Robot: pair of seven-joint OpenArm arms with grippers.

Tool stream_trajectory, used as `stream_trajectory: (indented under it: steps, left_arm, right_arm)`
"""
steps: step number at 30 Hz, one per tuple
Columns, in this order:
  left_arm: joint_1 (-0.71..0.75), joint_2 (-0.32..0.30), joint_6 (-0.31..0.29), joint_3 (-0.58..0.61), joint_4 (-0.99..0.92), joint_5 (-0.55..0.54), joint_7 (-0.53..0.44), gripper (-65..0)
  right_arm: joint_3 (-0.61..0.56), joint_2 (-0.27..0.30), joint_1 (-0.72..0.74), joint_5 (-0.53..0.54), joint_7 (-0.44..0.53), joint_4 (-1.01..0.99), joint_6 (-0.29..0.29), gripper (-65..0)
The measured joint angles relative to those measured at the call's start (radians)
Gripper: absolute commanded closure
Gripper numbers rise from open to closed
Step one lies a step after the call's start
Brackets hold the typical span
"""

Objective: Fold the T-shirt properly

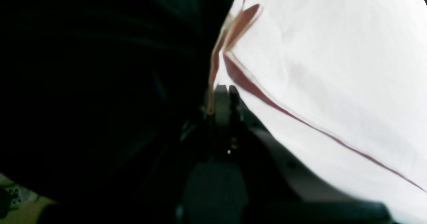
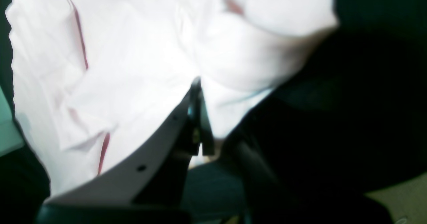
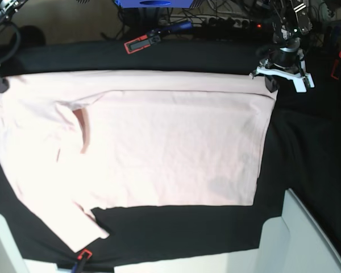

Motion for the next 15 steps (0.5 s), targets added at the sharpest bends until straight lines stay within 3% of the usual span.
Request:
stream_trajectory:
  steps: [15]
  left_arm:
    - [0.066, 0.000, 0.001, -0.002, 0.004, 0.000, 0.000, 0.0]
  right_arm:
    - [0.000, 0.000, -0.053, 0.004, 0.003, 0.002, 0.007, 0.0]
